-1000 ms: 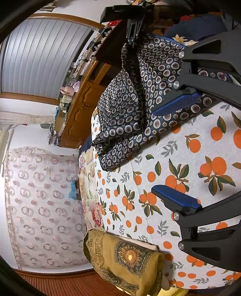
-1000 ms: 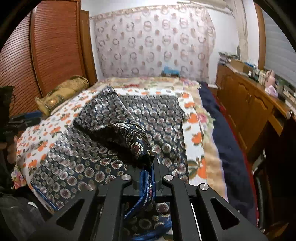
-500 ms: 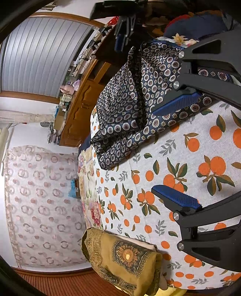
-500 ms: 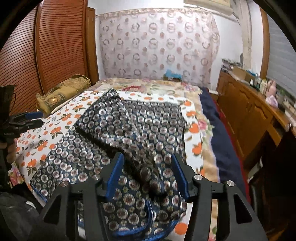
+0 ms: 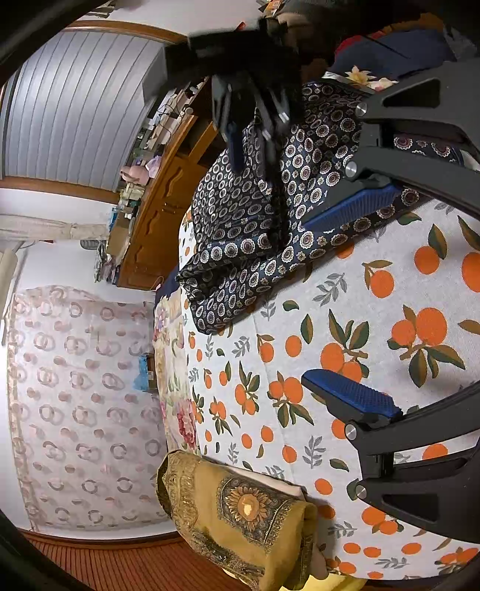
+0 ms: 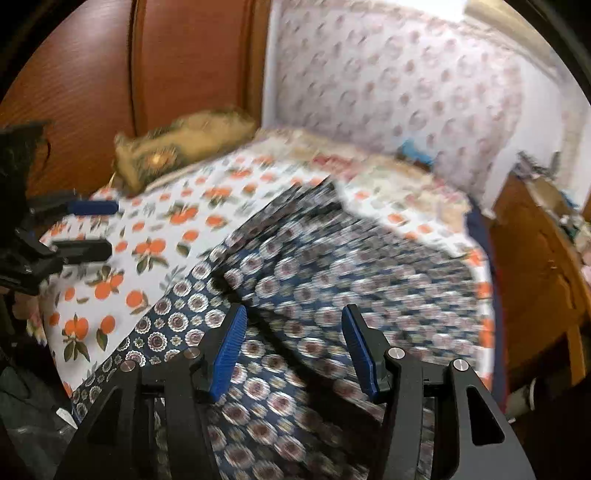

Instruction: Fold small clothes

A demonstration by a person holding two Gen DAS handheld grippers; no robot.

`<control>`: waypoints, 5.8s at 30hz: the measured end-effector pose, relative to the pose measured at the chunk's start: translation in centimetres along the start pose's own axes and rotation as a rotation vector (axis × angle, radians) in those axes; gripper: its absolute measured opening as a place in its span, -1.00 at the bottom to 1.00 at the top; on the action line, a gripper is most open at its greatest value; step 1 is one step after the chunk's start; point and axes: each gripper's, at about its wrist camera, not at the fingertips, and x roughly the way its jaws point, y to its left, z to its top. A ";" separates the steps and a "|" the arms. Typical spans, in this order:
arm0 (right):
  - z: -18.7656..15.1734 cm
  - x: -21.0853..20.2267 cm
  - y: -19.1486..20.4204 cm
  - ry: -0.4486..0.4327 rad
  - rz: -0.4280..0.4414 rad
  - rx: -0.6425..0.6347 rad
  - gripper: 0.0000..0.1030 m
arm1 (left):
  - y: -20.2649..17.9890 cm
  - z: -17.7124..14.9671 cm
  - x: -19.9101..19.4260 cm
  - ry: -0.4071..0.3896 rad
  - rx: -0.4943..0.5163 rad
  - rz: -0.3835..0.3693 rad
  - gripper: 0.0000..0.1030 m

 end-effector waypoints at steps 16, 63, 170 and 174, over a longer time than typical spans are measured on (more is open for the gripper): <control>1.0 7.0 -0.2 0.136 -0.010 -0.043 -0.41 | -0.4 -0.4 0.5 0.020 0.006 -0.014 0.51; 1.2 3.7 -13.3 -0.020 -0.277 0.360 -0.19 | -1.9 -0.8 1.3 0.036 0.036 -0.031 0.51; -0.6 -3.5 -13.1 -0.186 -0.148 0.339 -0.95 | 0.4 10.3 10.1 0.035 -0.015 -0.177 -0.93; 0.2 -0.8 -15.1 -0.158 -0.143 0.363 -0.95 | 1.4 10.6 12.6 0.075 -0.039 -0.171 -0.93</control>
